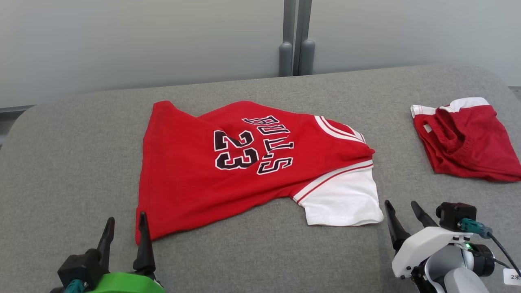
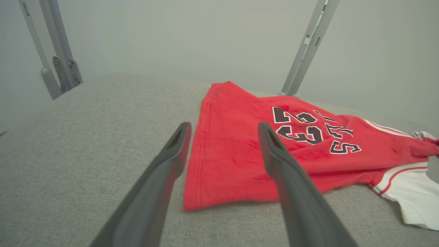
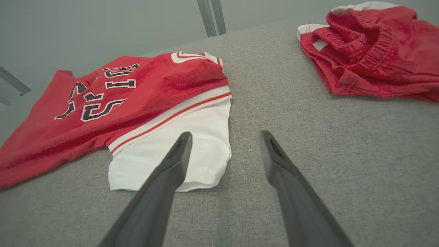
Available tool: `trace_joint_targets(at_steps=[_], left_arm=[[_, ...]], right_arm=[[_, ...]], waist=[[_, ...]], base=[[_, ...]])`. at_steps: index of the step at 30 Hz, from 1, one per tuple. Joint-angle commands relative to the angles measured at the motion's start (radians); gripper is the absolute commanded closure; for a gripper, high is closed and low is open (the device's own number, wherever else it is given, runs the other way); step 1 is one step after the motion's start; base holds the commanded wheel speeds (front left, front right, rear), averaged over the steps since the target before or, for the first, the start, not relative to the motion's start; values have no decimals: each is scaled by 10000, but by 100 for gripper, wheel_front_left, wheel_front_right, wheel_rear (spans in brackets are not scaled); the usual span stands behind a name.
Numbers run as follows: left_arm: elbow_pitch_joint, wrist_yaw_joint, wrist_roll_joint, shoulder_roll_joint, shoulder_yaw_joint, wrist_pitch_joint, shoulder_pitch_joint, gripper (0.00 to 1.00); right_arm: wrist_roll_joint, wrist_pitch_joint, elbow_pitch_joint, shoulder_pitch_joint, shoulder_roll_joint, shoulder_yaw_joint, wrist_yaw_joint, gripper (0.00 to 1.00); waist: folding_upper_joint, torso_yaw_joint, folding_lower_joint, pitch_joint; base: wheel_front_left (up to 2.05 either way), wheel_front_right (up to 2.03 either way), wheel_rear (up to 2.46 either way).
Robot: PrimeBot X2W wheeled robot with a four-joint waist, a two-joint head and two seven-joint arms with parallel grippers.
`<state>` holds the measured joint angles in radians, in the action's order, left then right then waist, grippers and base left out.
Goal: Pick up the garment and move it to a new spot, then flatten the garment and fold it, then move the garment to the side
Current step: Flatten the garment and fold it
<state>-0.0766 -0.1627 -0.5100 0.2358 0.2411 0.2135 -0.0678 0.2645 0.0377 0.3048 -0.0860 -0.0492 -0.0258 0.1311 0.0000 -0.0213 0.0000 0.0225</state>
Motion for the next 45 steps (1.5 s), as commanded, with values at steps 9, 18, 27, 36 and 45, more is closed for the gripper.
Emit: trace_joint_targets(at_steps=[9,18,27,36,45], left_arm=[[-189,91,-55,-34,227,3,-2,0],[-350,137,-57,-4,330,23,147,0],[-420,126,-112,38,339,81,125,0],[-496,42,-212,3,259,160,33,0],[-495,2,-282,-68,209,239,-56,0]], right_arm=[[825,-438,2110,-615,-28,328,-8,0],[1580,-1219,4039,-1632,-28,534,-8,0],[2648,-1968,6168,-2583,15,1233,-3,100],[3992,-2459,5838,-3119,-14,1850,-5,100],[4577,-1133,2426,-1965,-415,1400,-5,100]], waist=[[0,363,0,252],[0,775,0,430],[0,893,0,473],[0,509,0,489],[0,-46,0,421]], base=[[0,0,0],[0,0,0],[0,0,0],[0,0,0],[0,0,0]])
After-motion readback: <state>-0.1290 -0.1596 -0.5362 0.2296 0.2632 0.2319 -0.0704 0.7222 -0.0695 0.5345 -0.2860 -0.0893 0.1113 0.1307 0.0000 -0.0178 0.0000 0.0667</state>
